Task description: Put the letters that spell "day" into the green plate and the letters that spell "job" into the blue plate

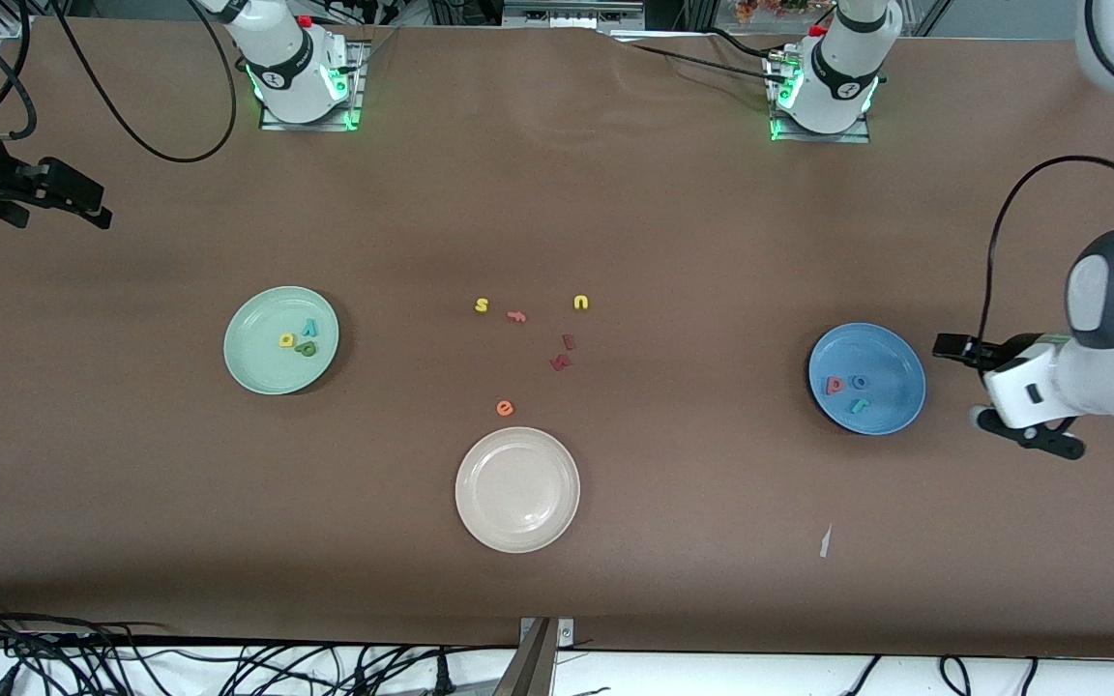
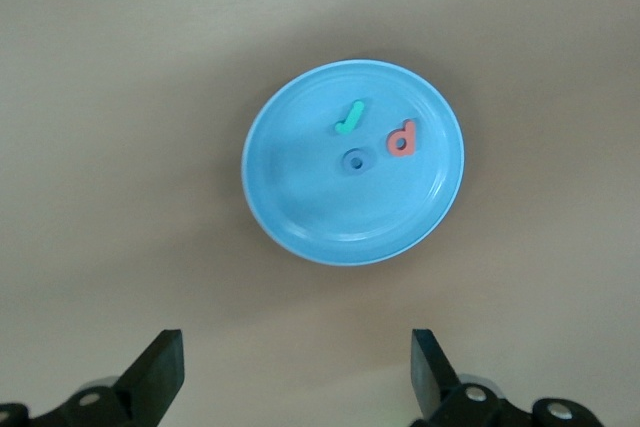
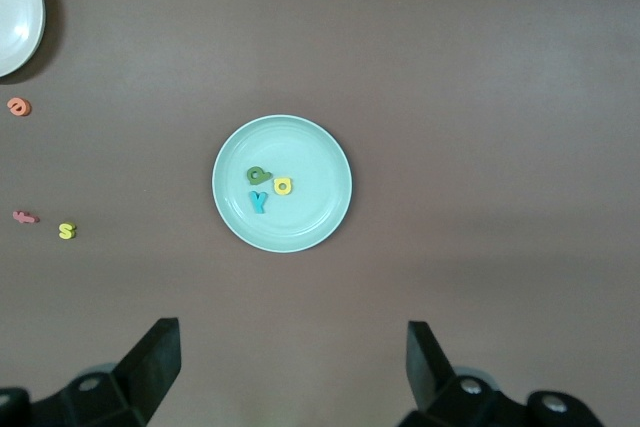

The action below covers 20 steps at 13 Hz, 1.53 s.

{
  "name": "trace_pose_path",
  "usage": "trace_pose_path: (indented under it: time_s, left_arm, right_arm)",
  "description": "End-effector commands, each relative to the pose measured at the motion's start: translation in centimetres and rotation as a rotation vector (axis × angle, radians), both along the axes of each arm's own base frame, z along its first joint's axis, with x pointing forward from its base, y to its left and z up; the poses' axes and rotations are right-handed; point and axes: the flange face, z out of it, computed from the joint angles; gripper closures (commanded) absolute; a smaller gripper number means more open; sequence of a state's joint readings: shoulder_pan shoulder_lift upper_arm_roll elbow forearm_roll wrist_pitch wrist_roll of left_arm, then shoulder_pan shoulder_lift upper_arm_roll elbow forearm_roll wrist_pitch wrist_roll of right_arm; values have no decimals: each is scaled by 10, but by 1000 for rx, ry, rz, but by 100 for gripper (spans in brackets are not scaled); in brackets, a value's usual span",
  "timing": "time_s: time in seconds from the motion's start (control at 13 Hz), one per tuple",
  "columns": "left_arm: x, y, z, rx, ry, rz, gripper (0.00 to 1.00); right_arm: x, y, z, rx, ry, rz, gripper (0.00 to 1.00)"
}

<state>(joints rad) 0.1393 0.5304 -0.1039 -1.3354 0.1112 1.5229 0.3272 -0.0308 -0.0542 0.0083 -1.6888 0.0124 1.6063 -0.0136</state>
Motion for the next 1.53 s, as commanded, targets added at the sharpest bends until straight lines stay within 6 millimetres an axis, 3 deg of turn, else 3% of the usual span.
trace_pose_path:
  time_s: [0.0,0.23,0.38,0.61,0.77,1.0,1.15,1.46]
  left_arm:
    - [-22,21,46,34,-34,30,0]
    - [-48,27,82,67,-141,78,0]
    - [-59,24,101,79,-213,116,0]
    - [-82,-8,140,61,-269,89,0]
    - [-96,-24,176,-10,-332,111,0]
    - [-103,-48,188,-7,-335,305,0]
    - [-109,-55,197,-56,-332,355,0]
    - [-121,-44,213,-72,-351,288,0]
  right_arm:
    - [2,4,2,13,-10,6,0]
    - [2,1,0,13,-7,2,0]
    - [1,10,1,12,-7,14,0]
    - [1,16,1,12,-4,25,0]
    - [2,16,1,12,-8,23,0]
    - [2,16,0,9,-5,22,0]
    - [2,16,0,10,-5,22,0]
    - [3,16,-1,6,-1,31,0]
